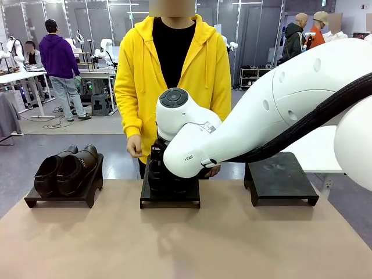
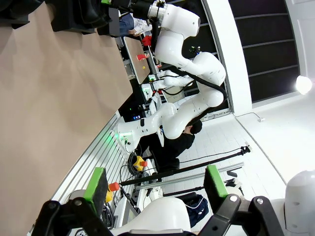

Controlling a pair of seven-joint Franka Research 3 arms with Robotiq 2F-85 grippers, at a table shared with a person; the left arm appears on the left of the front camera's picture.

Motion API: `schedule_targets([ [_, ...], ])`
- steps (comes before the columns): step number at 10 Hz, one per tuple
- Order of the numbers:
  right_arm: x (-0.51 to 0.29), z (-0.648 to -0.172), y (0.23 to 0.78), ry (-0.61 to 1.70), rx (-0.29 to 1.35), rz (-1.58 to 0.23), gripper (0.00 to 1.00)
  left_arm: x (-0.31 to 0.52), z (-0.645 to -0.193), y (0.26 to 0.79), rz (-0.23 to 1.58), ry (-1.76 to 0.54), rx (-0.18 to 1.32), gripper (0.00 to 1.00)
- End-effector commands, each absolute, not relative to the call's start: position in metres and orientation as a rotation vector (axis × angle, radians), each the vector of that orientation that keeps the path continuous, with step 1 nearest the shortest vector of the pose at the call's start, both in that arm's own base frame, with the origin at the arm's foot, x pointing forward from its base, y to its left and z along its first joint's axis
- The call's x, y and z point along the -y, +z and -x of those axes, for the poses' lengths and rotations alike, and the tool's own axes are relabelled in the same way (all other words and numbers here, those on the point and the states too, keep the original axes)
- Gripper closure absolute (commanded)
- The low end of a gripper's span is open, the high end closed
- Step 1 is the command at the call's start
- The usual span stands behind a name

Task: Place the shoes on the stand as instructed by the person.
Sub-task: Pick up another pair of Shoes and place it on the Shoes Stand indicated by the person.

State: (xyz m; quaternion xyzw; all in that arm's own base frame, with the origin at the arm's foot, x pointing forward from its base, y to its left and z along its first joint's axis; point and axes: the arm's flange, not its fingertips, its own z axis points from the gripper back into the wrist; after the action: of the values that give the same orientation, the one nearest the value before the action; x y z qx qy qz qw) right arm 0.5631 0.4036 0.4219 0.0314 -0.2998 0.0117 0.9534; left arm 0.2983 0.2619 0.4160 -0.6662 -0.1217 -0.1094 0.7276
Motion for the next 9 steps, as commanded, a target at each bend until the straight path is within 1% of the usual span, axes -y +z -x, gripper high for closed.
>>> schedule_targets([
  [1,-0.4056,-0.5621,0.4199,0.018,0.601,-0.073,0.0,-0.2623,-0.2949,0.4179,1.463,-0.24,0.252,0.0],
  [9,-0.4056,-0.5621,0.4199,0.018,0.601,-0.073,0.0,-0.2623,-0.2949,0.4179,1.463,-0.24,0.252,0.0],
])
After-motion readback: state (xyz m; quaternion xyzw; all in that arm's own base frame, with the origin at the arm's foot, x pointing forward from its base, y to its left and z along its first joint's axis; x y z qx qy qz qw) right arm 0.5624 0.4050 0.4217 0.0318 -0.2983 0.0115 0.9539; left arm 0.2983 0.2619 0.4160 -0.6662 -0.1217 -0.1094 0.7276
